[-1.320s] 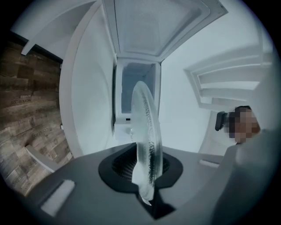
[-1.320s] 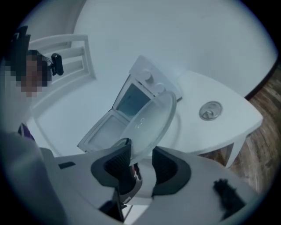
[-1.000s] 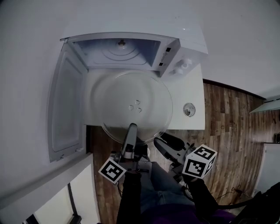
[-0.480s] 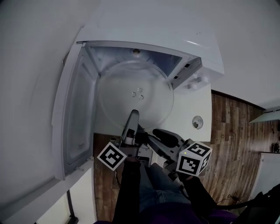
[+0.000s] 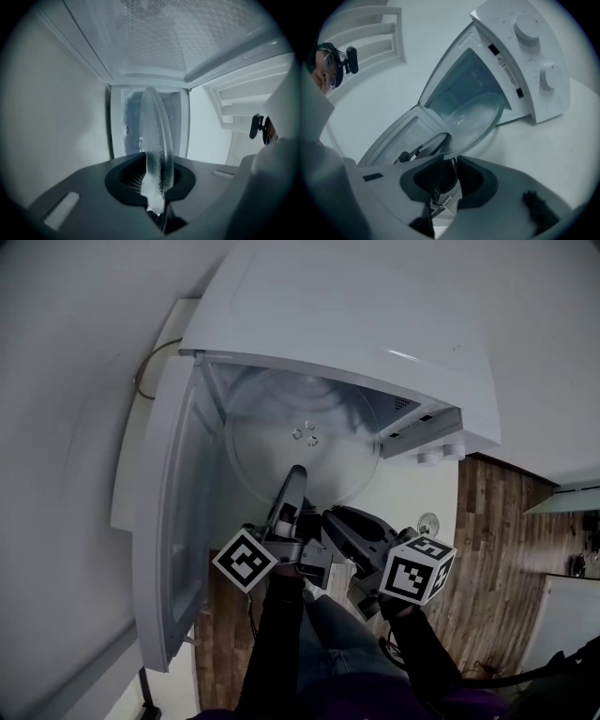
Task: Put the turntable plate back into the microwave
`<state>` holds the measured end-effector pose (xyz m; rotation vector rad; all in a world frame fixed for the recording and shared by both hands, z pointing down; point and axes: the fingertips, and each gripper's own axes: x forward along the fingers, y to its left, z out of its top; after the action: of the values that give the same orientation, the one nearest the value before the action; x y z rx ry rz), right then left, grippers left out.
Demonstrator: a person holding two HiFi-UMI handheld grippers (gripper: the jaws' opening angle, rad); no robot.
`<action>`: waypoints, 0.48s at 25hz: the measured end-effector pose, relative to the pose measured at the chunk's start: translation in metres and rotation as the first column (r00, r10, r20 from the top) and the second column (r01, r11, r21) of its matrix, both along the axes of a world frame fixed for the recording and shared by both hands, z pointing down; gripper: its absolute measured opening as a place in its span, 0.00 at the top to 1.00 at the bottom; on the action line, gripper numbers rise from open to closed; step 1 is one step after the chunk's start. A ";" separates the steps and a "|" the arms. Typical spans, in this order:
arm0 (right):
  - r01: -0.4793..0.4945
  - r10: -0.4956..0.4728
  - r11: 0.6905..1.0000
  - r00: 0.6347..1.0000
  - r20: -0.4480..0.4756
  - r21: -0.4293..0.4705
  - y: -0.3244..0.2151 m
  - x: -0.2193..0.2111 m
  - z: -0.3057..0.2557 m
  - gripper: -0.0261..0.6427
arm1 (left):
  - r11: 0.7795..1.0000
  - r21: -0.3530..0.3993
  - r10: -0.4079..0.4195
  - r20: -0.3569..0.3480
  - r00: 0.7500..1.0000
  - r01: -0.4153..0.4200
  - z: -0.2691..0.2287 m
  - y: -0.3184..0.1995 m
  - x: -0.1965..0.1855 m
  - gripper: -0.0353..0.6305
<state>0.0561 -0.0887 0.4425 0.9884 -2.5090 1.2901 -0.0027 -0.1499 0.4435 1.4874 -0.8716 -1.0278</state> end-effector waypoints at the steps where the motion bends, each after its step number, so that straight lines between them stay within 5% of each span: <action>1: -0.007 0.007 1.000 1.000 0.004 -0.002 -0.006 0.000 0.001 0.82 | 1.000 -0.003 0.004 -0.001 1.000 -0.004 0.002 -0.006 0.000 0.89; 12: -0.065 0.072 0.996 0.988 0.134 -0.058 -0.058 -0.007 0.009 0.81 | 0.999 0.012 0.036 -0.003 0.999 -0.036 0.016 -0.055 -0.002 0.89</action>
<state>0.0488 -0.1464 0.4519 1.0162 -2.5445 1.4840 -0.0050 -0.2051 0.4599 1.5056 -0.8345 -1.0099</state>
